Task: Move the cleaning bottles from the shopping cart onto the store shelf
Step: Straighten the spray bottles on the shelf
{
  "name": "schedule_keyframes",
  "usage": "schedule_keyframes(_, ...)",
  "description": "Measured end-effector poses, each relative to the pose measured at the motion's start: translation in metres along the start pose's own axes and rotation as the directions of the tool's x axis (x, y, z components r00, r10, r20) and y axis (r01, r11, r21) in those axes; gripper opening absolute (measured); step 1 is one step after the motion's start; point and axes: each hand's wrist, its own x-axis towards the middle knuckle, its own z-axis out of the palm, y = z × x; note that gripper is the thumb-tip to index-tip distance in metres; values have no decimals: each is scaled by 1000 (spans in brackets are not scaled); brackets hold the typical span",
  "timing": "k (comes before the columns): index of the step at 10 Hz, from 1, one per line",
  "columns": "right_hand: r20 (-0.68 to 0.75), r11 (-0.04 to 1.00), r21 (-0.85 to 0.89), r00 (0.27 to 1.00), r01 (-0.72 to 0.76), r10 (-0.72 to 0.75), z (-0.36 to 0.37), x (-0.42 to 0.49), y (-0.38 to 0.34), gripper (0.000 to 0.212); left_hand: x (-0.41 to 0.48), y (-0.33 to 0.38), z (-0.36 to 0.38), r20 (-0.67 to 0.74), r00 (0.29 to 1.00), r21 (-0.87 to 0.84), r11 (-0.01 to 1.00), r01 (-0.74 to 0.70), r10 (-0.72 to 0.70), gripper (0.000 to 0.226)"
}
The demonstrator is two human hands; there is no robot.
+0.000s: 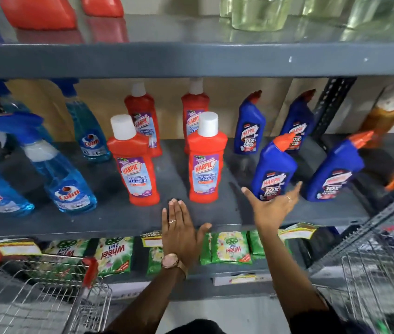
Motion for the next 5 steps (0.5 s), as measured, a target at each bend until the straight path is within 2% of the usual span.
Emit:
schedule_keyframes(1, 57, 1000, 5, 998, -30, 30, 0, 14, 4, 108, 1, 0, 6, -16, 1000, 14, 1000, 6, -5, 98)
schedule_keyframes(2, 85, 1000, 6, 996, -31, 30, 2, 9, 8, 103, 2, -2, 10, -14, 1000, 22, 1000, 21, -20, 96)
schedule_keyframes(4, 89, 999, -46, 996, 0, 4, -2, 8, 1, 103, 0, 2, 8, 1, 1000, 33, 999, 31, -31, 96)
schedule_keyframes(5, 85, 996, -84, 996, -2, 9, -2, 7, -3, 111, 0, 2, 9, 12, 999, 21, 999, 36, -36, 99)
